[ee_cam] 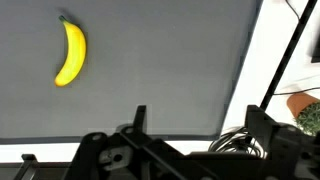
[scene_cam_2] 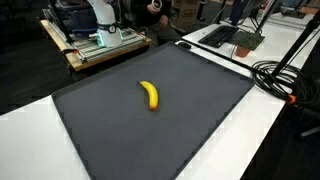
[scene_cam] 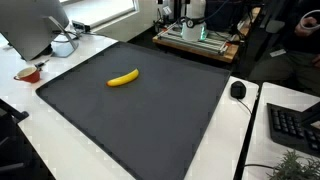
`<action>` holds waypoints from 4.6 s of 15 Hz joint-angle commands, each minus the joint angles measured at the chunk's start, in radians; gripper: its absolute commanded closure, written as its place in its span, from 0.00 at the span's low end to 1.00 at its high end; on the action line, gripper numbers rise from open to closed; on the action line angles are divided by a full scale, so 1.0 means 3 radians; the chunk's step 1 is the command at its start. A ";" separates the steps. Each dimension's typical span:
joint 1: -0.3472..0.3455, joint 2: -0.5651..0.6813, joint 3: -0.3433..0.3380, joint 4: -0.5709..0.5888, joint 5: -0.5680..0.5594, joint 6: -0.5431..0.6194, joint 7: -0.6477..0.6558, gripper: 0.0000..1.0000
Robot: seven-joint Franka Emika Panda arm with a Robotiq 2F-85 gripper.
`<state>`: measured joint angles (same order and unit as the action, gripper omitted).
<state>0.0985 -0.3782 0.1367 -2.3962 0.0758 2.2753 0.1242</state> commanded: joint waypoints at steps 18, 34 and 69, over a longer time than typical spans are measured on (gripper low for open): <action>0.0030 0.0281 0.0366 -0.0032 -0.1618 -0.0869 -0.0210 0.00; 0.0347 0.0956 0.0581 -0.0166 -0.2621 -0.1500 -0.0287 0.00; 0.0059 0.1530 0.0103 -0.1057 -0.5549 -0.0529 -0.1870 0.00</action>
<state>0.1531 0.1508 0.2009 -2.6410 -1.4521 2.0170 -0.3578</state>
